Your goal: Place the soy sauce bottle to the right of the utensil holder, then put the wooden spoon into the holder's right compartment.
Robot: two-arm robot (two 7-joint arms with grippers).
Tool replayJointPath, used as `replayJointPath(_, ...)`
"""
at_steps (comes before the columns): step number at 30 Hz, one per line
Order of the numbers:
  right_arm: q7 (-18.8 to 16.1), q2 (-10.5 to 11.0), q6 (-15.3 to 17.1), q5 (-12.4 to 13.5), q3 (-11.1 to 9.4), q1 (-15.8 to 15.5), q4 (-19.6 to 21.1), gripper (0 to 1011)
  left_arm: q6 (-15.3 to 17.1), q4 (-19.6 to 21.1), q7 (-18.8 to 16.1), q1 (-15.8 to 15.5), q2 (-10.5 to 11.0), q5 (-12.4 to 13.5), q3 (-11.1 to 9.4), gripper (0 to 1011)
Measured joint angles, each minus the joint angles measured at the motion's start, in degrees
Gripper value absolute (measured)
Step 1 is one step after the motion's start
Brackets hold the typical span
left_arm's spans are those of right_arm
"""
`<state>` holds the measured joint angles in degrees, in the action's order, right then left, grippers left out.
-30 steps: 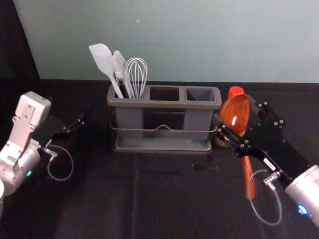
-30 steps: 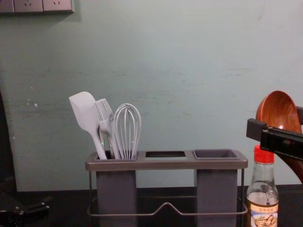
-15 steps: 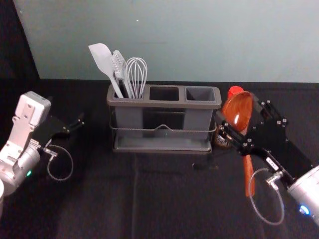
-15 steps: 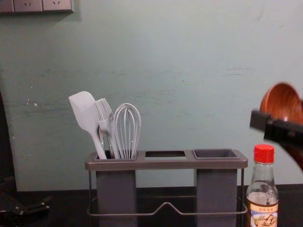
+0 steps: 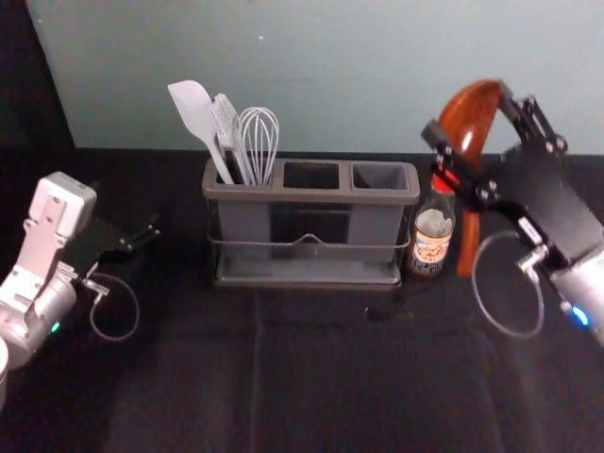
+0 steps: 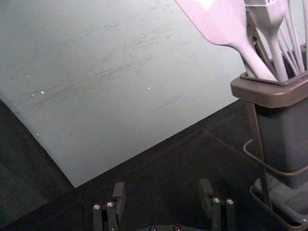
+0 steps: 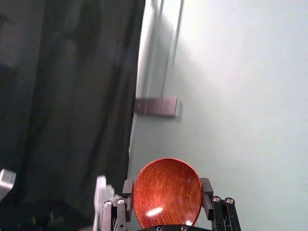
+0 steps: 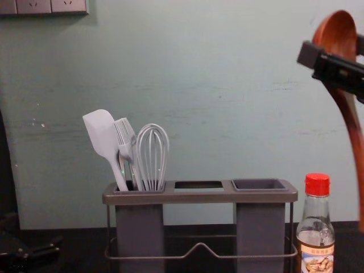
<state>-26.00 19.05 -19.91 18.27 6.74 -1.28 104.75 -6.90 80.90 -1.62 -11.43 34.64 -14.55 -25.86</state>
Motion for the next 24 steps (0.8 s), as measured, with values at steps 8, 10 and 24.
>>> replayJointPath(8,-3.09,-1.20,-6.66,2.69,2.21,8.13,-9.04,840,0.00,0.00,0.00,0.00,0.00,0.00,0.00,1005)
replayJointPath(10,-3.41,-1.54,-7.21,2.79,2.89,10.23,-11.14,840,0.00,0.00,0.00,0.00,0.00,0.00,0.00,1005)
replayJointPath(24,-4.14,-4.49,-7.85,2.09,6.92,20.34,-20.91,839,0.00,0.00,0.00,0.00,0.01,0.00,0.00,1005)
